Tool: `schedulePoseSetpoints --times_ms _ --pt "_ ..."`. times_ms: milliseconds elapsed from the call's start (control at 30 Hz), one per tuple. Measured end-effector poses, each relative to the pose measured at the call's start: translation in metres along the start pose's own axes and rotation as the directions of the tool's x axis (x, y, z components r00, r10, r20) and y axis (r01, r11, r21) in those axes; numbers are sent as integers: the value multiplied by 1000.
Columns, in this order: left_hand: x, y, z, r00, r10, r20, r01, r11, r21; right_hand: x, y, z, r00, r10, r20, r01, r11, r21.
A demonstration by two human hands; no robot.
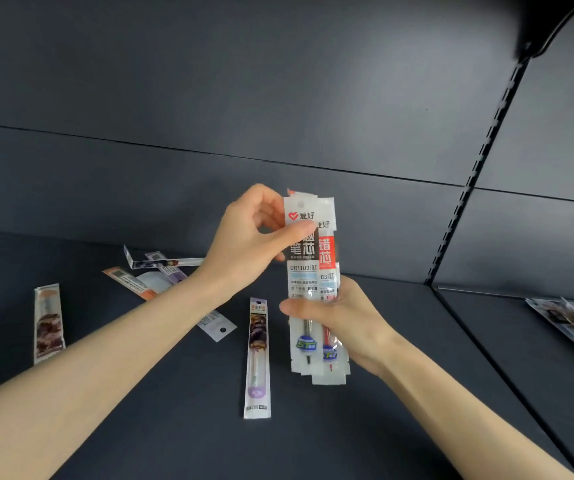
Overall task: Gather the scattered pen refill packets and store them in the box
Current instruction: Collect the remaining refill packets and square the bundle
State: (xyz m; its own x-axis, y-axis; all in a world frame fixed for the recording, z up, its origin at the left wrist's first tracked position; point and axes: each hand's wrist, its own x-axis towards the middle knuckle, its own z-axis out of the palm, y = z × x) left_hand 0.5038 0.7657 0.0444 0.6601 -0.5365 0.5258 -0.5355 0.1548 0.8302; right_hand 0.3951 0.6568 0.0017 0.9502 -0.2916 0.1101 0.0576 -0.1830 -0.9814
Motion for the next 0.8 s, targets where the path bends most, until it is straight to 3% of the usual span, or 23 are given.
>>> schedulePoseSetpoints --times_ms 100,167,267,367,533,733,800 --pt "4 -2 7 966 -196 167 222 963 -151 4 2 0 995 -69 -78 67 997 -28" --pt "6 -3 14 937 -231 262 294 926 -235 7 4 -1 993 -86 -79 81 994 -68" --pt "3 -4 24 913 -228 339 303 935 -185 7 6 -4 998 -59 -2 59 994 -95" --pt "0 -8 31 904 -231 359 312 931 -189 5 5 -6 992 -102 -67 101 995 -23" --pt "-2 -7 34 892 -193 409 277 948 -155 4 7 -3 984 -134 -117 123 988 -93" --pt "-4 -13 19 811 -218 542 279 960 -31 4 11 -3 987 -106 -123 99 993 -60" --pt "-10 -20 6 820 -240 519 258 965 39 3 12 -6 984 -93 -151 88 995 -45"
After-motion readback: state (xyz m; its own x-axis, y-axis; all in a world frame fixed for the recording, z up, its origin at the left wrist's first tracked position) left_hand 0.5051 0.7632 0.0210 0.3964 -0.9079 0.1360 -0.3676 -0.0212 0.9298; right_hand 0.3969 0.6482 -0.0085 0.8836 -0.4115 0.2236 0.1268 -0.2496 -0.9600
